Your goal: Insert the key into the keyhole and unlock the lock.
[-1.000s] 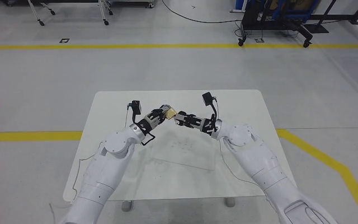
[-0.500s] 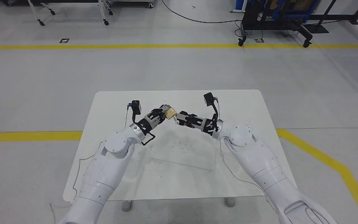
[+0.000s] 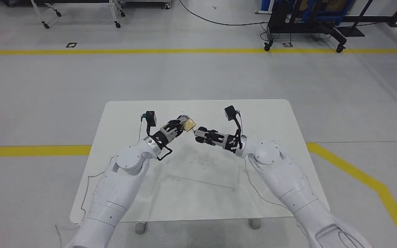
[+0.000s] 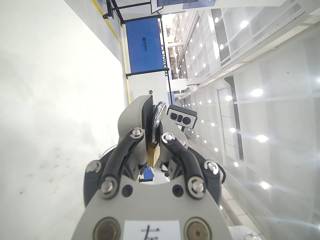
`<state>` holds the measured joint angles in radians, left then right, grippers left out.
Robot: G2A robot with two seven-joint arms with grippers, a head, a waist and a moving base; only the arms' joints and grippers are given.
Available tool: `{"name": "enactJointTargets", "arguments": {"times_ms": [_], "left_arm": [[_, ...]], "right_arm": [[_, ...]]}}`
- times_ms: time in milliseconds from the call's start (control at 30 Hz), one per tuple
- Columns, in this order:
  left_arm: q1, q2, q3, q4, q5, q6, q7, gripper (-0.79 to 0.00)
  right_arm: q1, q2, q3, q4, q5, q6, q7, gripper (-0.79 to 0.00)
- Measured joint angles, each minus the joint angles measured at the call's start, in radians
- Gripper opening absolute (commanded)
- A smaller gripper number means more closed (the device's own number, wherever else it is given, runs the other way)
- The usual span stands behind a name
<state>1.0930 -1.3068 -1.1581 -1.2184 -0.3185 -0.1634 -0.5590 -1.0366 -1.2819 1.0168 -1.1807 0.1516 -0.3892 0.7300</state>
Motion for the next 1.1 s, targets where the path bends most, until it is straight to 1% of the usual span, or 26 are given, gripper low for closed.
{"name": "enactJointTargets", "arguments": {"times_ms": [367, 667, 1033, 1067, 1100], "left_arm": [[0.003, 0.000, 0.000, -0.002, 0.003, 0.003, -0.011, -0.785], [0.001, 0.001, 0.000, -0.002, 0.011, -0.004, -0.037, -0.785], [0.001, 0.002, -0.002, -0.001, 0.010, -0.009, -0.052, -0.785], [0.002, 0.002, -0.002, -0.001, 0.010, -0.007, -0.052, -0.785], [0.002, 0.002, -0.003, -0.001, 0.010, -0.005, -0.050, -0.785]], "right_arm": [[0.006, 0.000, 0.003, 0.005, 0.002, 0.018, 0.008, -0.785], [0.018, -0.001, -0.003, 0.003, -0.001, 0.034, 0.038, -0.785], [0.025, -0.003, -0.001, 0.011, -0.004, 0.042, 0.016, -0.785], [0.026, -0.003, -0.002, 0.012, -0.003, 0.042, 0.015, -0.653], [0.026, -0.004, -0.003, 0.014, -0.001, 0.041, 0.013, -0.462]]}}
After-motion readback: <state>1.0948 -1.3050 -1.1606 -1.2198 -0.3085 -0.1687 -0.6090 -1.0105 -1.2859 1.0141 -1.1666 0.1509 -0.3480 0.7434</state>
